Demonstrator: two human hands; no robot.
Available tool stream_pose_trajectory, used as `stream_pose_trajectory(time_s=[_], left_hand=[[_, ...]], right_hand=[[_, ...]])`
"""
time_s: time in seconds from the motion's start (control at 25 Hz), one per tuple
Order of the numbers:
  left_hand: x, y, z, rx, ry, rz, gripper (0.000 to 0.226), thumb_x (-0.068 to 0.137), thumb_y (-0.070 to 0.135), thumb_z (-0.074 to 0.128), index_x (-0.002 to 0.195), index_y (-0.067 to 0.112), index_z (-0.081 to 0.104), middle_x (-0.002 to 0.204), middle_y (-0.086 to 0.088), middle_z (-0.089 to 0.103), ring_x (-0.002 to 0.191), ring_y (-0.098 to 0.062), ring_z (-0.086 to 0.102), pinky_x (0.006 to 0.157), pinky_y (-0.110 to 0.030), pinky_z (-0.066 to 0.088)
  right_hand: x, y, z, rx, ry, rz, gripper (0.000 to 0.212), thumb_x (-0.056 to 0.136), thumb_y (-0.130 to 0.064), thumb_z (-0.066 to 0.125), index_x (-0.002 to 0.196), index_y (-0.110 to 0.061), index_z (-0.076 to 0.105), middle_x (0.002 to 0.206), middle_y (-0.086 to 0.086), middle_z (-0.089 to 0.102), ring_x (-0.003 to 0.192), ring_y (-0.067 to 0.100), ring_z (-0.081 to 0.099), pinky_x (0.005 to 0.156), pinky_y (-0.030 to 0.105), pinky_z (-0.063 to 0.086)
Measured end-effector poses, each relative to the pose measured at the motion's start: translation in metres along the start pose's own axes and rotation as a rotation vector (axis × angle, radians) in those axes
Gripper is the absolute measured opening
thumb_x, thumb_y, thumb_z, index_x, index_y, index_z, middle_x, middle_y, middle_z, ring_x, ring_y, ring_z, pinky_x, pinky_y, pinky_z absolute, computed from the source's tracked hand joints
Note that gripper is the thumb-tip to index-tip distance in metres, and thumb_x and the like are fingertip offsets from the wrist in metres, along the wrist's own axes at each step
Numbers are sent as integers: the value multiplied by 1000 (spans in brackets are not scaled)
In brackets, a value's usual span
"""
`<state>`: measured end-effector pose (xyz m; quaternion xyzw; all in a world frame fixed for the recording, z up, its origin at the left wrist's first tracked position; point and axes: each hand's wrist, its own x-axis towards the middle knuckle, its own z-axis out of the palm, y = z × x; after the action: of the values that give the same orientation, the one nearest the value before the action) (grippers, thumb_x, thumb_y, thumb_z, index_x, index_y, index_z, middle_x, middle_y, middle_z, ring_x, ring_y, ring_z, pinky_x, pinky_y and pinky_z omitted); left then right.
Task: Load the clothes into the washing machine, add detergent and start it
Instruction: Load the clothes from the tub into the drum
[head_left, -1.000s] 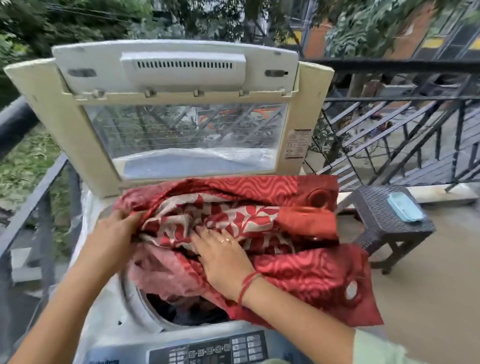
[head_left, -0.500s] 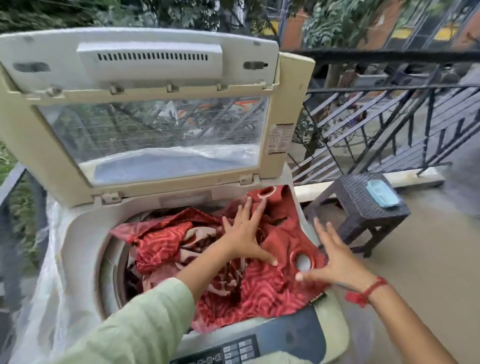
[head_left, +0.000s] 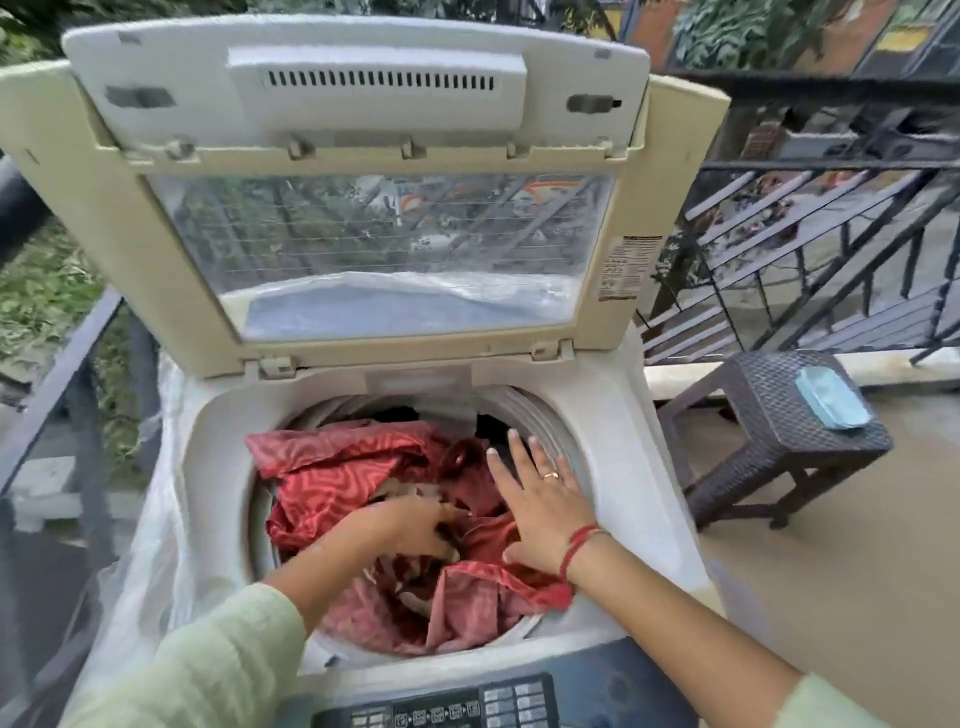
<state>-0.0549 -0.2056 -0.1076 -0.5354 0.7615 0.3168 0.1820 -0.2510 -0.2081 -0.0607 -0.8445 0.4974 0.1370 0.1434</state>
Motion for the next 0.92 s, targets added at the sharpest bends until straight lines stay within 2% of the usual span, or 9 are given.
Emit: stream_pose_trajectory(time_s=[0.08, 0.12, 0.16, 0.24, 0.32, 0.36, 0.48, 0.72, 0.92], left_hand=[[-24, -16, -22, 97, 417, -12, 75, 73, 49, 68, 139, 26, 40, 146, -8, 41, 136, -31, 36, 112, -45, 23], [-33, -24, -25, 221, 577, -124, 98, 63, 59, 70, 145, 28, 26, 155, -8, 23, 142, -34, 22, 114, -53, 8], [-39, -35, -23, 265, 605, -263, 121, 54, 68, 70, 149, 29, 6, 158, -10, 2, 145, -37, 7, 111, -59, -7], [-33, -42, -2, 196, 360, -426, 143, 48, 69, 74, 146, 27, -22, 155, -14, -21, 144, -42, -10, 109, -64, -8], [-3, -40, 23, 65, 44, -469, 144, 56, 60, 79, 142, 25, -31, 154, -17, -25, 144, -42, -6, 110, -64, 11], [16, -42, 35, 23, -17, -458, 145, 57, 58, 80, 141, 24, -33, 154, -17, -25, 144, -41, -2, 110, -62, 17], [66, -56, 58, 9, 31, -390, 150, 52, 60, 82, 140, 27, -35, 154, -18, -24, 143, -42, 7, 109, -60, 20], [144, -92, 54, -29, -63, -302, 145, 48, 64, 81, 147, 29, -20, 156, -15, -23, 145, -39, -7, 109, -67, 7], [138, -89, 38, -13, -69, -249, 134, 53, 66, 77, 151, 28, -6, 159, -13, -11, 145, -36, 1, 111, -63, 7]], right_hand=[[27, -19, 4, -1, -103, -74, 133, 62, -43, 81, 144, -28, -23, 153, 6, -31, 143, 31, -19, 113, 57, 2], [39, -27, 9, -8, -163, -94, 141, 57, -44, 84, 141, -30, -28, 151, 4, -34, 141, 30, -22, 110, 64, 3], [53, -35, 19, -17, -237, -109, 144, 54, -43, 86, 139, -33, -31, 150, 2, -37, 139, 30, -24, 106, 70, 4], [73, -46, 48, -40, -364, -101, 135, 62, -34, 83, 140, -37, -27, 149, -1, -38, 139, 37, -24, 100, 77, 7], [88, -44, 80, -32, -427, -37, 108, 82, -20, 67, 142, -42, -21, 152, -4, -33, 139, 42, -22, 98, 79, 9], [97, -38, 94, 6, -443, 18, 99, 88, -16, 58, 141, -44, -21, 152, -6, -32, 139, 42, -24, 98, 80, 8], [123, -13, 122, 31, -457, 149, 95, 91, -16, 53, 139, -46, -24, 152, -9, -32, 138, 41, -27, 96, 80, 3], [189, 14, 144, 14, -589, 239, 101, 86, -31, 61, 140, -45, -23, 153, -8, -30, 142, 35, -20, 98, 79, 5], [182, 10, 144, -68, -559, 245, 112, 79, -33, 68, 141, -37, -24, 155, -2, -26, 144, 32, -16, 101, 77, 6]])
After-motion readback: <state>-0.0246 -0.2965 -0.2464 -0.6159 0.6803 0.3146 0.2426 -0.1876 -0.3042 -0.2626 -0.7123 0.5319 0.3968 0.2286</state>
